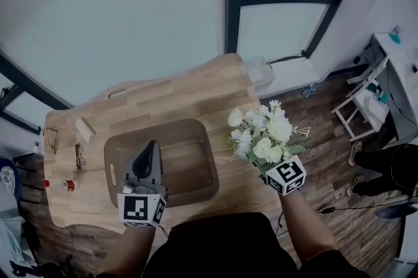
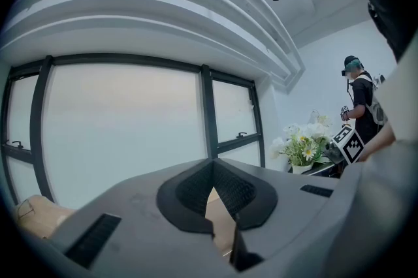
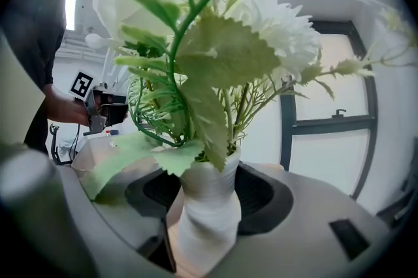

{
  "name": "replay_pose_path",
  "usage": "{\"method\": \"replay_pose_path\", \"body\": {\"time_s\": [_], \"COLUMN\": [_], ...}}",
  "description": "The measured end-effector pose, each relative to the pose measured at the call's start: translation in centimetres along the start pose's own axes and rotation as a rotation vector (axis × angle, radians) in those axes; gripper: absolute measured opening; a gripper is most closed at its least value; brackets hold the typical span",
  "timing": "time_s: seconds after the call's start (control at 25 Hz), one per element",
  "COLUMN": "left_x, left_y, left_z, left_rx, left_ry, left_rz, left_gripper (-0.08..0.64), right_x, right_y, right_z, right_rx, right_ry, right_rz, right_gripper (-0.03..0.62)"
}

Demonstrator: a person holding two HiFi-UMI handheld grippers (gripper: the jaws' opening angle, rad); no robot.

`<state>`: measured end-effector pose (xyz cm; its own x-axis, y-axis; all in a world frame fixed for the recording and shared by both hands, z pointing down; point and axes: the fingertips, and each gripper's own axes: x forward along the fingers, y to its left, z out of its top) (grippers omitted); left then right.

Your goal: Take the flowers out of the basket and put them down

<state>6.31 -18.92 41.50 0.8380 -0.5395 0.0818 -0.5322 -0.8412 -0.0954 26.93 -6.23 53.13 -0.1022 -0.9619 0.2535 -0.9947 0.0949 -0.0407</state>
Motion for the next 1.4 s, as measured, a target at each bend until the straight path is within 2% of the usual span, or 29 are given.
{"method": "replay_pose_path", "body": {"time_s": [0.56,1.12,1.4], "left_x": [0.4,1.0,-0.3], "left_y": [-0.8,-1.8,-0.8], "left_z": [-1.6,-2.3,-1.9], "left_rx": [0.036,0.023,0.022], "left_ry": [0.070,0.101,0.081], "left_rz": [0.020,0.047,0.081], "left_gripper": [0.005,0.005,0.005], "right_x": [2.1,2.9,2.8], "right_y": [0.2,0.2,0.0], "right_z": [-5.2,-6.3,-6.7], "right_rx": [0.003,-0.040,-0.031], "right_ry": [0.046,0.050,0.048], "right_rz": [0.052,0.089,0.063], "right_gripper": [0.272,0.272,0.272]}}
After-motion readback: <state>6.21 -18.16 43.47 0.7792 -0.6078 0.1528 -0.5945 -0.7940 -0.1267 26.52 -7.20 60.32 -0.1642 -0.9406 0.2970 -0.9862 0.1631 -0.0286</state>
